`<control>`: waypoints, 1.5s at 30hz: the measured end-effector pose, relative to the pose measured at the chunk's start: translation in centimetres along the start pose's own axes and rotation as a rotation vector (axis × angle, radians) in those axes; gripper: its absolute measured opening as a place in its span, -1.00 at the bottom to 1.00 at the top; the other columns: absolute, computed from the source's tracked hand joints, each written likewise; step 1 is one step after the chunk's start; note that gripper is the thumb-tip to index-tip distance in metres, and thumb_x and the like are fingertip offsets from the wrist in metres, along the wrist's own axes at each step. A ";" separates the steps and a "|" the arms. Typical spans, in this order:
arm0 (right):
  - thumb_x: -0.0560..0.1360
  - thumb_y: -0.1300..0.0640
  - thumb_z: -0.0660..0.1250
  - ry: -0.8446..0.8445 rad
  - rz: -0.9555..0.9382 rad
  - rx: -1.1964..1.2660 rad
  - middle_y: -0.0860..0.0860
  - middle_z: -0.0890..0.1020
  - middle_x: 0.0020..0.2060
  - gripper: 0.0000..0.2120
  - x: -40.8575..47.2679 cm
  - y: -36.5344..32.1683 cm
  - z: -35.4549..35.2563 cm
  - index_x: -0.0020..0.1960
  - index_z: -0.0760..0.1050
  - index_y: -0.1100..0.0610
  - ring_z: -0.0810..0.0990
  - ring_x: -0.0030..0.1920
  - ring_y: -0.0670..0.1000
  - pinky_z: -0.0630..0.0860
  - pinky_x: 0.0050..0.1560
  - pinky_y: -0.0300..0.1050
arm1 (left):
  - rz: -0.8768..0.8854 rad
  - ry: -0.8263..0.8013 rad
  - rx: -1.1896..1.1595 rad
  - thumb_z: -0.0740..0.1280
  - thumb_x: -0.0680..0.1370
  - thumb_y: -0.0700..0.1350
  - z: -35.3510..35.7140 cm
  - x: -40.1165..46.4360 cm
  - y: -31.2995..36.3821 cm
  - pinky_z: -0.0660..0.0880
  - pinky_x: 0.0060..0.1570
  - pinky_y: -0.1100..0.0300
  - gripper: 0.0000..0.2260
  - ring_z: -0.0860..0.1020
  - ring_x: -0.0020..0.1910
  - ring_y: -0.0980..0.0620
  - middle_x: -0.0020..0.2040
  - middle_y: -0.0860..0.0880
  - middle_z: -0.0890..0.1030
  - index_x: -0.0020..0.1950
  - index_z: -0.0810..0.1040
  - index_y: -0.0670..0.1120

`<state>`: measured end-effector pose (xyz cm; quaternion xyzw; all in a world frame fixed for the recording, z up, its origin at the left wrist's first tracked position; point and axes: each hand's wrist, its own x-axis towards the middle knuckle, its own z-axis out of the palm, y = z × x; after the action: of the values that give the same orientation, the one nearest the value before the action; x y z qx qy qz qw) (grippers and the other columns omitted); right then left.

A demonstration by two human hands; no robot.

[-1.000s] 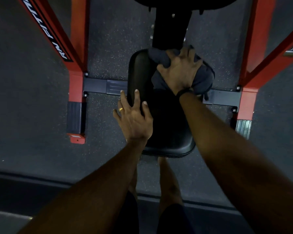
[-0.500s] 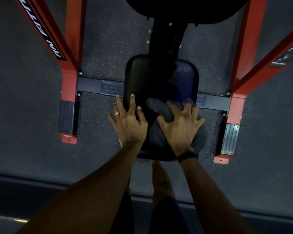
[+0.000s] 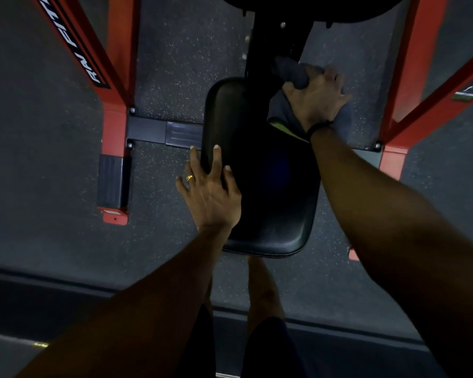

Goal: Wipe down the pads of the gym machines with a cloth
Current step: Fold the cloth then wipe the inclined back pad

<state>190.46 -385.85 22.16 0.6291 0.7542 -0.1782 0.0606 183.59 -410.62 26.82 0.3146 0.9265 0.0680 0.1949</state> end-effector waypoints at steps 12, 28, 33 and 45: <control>0.43 -0.16 0.26 0.104 0.072 0.318 0.19 0.41 0.34 -0.43 -12.6 4.2 -0.4 0.42 0.44 -0.05 0.37 0.29 0.26 0.46 0.09 0.12 | 0.014 0.048 -0.033 0.06 0.66 0.08 0.1 -0.1 0.1 0.20 0.43 -0.34 -0.55 0.34 0.48 -0.25 0.57 -0.22 0.26 0.54 0.37 0.04; 0.40 -0.14 0.23 0.141 0.051 0.514 0.21 0.43 0.39 -0.40 -17.1 6.1 0.3 0.38 0.51 0.07 0.45 0.33 0.24 0.43 0.30 0.02 | 0.036 0.045 -0.024 0.01 0.64 0.10 0.5 0.1 -0.2 0.21 0.42 -0.26 -0.51 0.30 0.50 -0.19 0.58 -0.19 0.24 0.55 0.36 0.05; 0.44 -0.06 0.29 0.248 -0.075 0.434 0.21 0.44 0.37 -0.51 -25.2 5.6 0.7 0.36 0.48 0.01 0.38 0.39 0.22 0.33 0.38 0.14 | 0.080 0.022 -0.204 0.02 0.65 0.18 -0.1 0.1 -0.3 0.09 0.48 -0.28 -0.51 0.23 0.54 -0.17 0.60 -0.16 0.20 0.54 0.37 0.08; 0.41 -0.17 0.35 0.015 -0.401 -0.130 0.14 0.42 0.40 -0.49 -28.0 -7.4 1.4 0.34 0.48 -0.09 0.28 0.44 0.23 0.15 0.37 0.47 | 0.001 0.188 -0.837 0.14 0.63 0.26 -3.3 4.0 -7.5 0.27 0.45 -0.23 -0.47 0.31 0.53 0.02 0.54 -0.15 0.36 0.48 0.45 -0.02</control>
<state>188.69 -413.40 31.13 0.4623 0.8747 -0.1330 0.0590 175.15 -414.14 26.64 0.2013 0.8327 0.4665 0.2202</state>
